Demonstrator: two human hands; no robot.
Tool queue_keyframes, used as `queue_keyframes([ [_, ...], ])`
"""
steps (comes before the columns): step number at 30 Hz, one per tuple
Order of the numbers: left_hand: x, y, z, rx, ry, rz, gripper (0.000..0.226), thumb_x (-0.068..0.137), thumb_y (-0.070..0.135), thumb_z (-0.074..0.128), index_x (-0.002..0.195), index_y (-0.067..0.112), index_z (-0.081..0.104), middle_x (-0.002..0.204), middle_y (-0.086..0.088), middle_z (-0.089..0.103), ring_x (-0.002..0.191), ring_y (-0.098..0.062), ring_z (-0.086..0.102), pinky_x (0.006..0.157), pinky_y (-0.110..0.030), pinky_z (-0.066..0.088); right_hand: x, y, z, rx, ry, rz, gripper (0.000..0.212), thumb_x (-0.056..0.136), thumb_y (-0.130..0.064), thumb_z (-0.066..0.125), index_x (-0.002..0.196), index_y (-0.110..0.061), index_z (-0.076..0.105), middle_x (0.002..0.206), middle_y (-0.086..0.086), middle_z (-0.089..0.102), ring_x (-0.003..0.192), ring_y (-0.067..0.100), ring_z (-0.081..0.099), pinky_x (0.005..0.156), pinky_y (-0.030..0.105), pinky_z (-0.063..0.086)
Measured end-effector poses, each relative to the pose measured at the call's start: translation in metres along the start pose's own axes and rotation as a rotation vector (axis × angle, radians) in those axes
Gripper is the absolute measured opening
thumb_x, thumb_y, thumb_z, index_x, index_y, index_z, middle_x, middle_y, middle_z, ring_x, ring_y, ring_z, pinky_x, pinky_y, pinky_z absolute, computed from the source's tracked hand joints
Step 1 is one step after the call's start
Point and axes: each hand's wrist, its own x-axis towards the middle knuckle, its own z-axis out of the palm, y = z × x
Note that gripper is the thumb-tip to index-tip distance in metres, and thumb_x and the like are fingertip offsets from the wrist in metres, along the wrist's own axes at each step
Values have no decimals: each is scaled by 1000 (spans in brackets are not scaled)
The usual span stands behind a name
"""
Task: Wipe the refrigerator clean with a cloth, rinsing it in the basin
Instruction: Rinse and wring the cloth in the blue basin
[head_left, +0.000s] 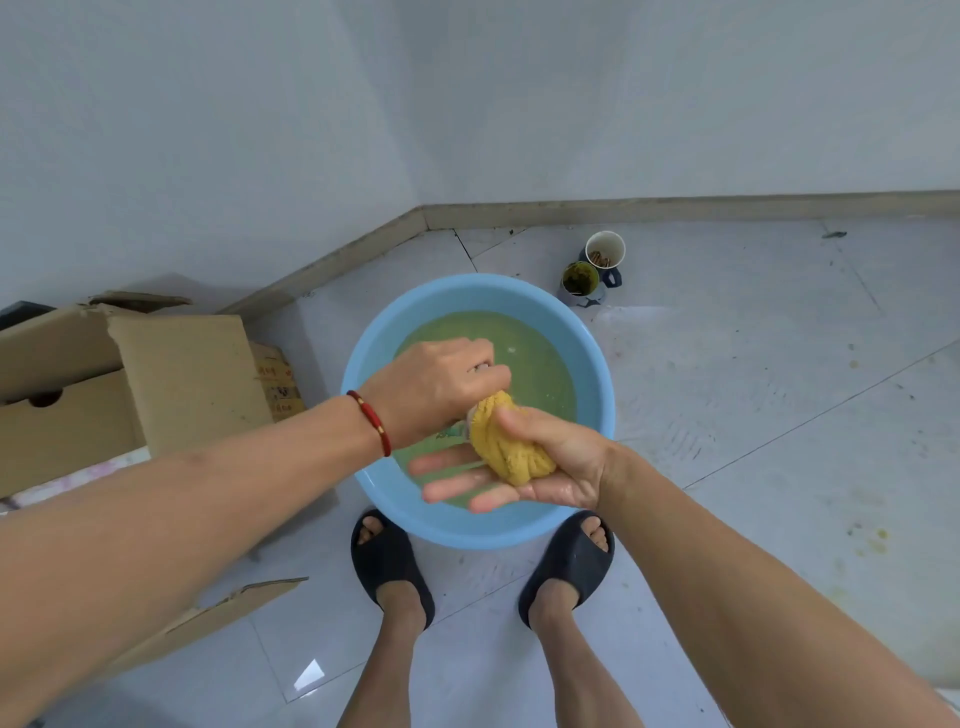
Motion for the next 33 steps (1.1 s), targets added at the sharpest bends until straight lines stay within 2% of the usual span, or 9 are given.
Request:
queue_keyframes([
  [2, 3, -6, -4, 59, -219, -45, 20, 74, 5, 73, 82, 13, 56, 69, -4, 51, 52, -27, 53, 39, -33, 41, 4, -7, 3, -232, 206, 41, 40, 93, -20, 74, 125, -4, 56, 95, 9, 73, 65, 14, 66, 43, 16, 46],
  [6, 18, 2, -12, 101, -666, -327, 20, 83, 14, 66, 87, 22, 47, 66, 3, 37, 68, -29, 49, 57, -35, 39, 19, -18, 9, -937, 626, 94, 9, 87, -13, 70, 85, -6, 64, 58, -6, 54, 46, 11, 45, 44, 23, 34],
  [13, 7, 27, 12, -415, -595, -935, 21, 78, 3, 59, 93, 17, 59, 77, -4, 61, 73, -29, 62, 52, -27, 42, 31, -16, 1, -1904, 794, 41, 26, 89, -15, 61, 116, -13, 62, 95, 9, 67, 89, 38, 68, 69, 38, 48],
  [17, -4, 32, 21, -828, -642, -1227, 19, 76, -2, 61, 66, 10, 49, 55, -3, 35, 43, -17, 29, 41, -21, 22, 32, -9, 3, -2206, 738, 14, 15, 96, -3, 49, 112, -3, 50, 101, 14, 67, 88, 41, 68, 64, 40, 37],
  [21, -8, 28, 13, -1150, -826, -1341, 21, 78, 1, 68, 87, 9, 51, 58, -4, 35, 47, -16, 23, 44, -25, 21, 33, -1, 3, -2327, 713, -35, 8, 102, -5, 46, 109, -5, 50, 98, 12, 68, 82, 39, 70, 60, 39, 37],
  [25, 2, 25, 3, -628, -800, -1116, 25, 78, 6, 69, 64, 11, 49, 55, -5, 49, 48, -23, 45, 51, -30, 40, 31, -2, 7, -2001, 731, -6, 24, 92, -16, 68, 104, -11, 48, 94, 6, 64, 74, 30, 59, 61, 39, 44],
  [28, -2, 23, -9, -42, -638, -722, 22, 77, 0, 60, 88, 17, 67, 79, -7, 58, 77, -34, 62, 62, -37, 51, 22, -8, 14, -1273, 566, 40, 19, 85, -24, 67, 93, -22, 50, 84, -3, 55, 73, 15, 54, 66, 31, 48],
  [31, -21, 11, -14, -86, -353, -432, 39, 84, 7, 49, 114, 19, 71, 92, -7, 60, 78, -35, 63, 62, -45, 54, 6, -22, 8, -414, 382, 101, 44, 87, -27, 61, 122, 0, 60, 106, 13, 56, 92, 25, 58, 87, 49, 59],
  [33, -26, 10, -20, -133, -146, -281, 36, 89, 17, 42, 108, 11, 72, 97, -9, 63, 74, -32, 64, 57, -45, 54, -1, -22, 3, -256, 186, 132, 55, 89, -29, 74, 132, 1, 55, 108, 14, 57, 95, 25, 61, 93, 53, 57],
])
